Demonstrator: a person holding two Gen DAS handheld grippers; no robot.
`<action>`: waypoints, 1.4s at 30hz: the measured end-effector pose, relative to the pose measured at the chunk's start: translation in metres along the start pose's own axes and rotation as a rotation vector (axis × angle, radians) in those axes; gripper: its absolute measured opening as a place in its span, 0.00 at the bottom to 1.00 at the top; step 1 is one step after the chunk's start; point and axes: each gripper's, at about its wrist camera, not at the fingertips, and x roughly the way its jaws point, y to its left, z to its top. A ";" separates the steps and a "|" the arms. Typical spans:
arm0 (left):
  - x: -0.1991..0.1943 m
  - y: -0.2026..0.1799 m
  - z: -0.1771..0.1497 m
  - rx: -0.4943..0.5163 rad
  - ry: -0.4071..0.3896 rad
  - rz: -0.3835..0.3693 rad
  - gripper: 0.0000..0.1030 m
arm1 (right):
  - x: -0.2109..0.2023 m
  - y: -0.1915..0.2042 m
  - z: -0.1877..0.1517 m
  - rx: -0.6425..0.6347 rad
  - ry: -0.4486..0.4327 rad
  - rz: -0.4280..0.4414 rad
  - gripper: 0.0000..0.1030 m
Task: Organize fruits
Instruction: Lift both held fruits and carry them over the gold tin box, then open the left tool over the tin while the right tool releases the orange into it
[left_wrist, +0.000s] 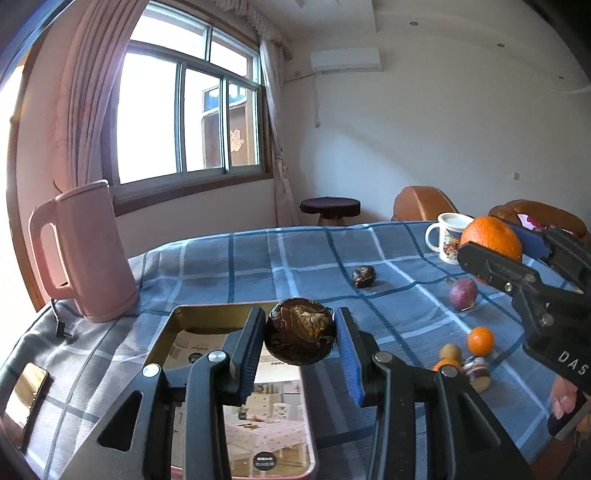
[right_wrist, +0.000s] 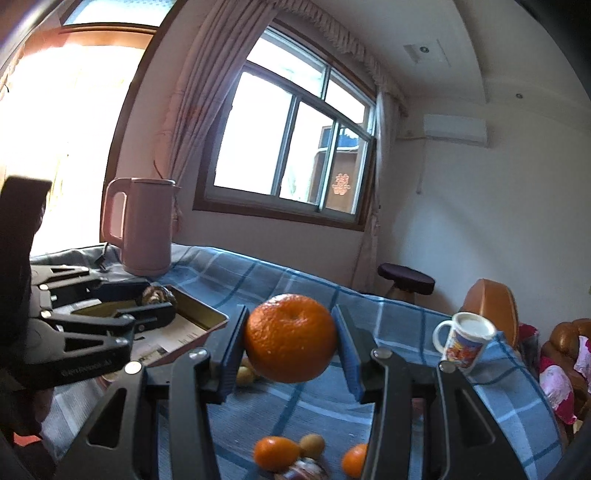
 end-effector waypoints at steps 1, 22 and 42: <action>0.001 0.002 0.000 -0.003 0.004 0.003 0.40 | 0.003 0.001 0.001 0.000 0.003 0.005 0.48; 0.042 0.071 -0.008 -0.065 0.161 0.036 0.40 | 0.080 0.066 0.016 -0.072 0.121 0.181 0.48; 0.061 0.101 -0.021 -0.063 0.260 0.087 0.40 | 0.135 0.102 -0.003 -0.057 0.277 0.279 0.48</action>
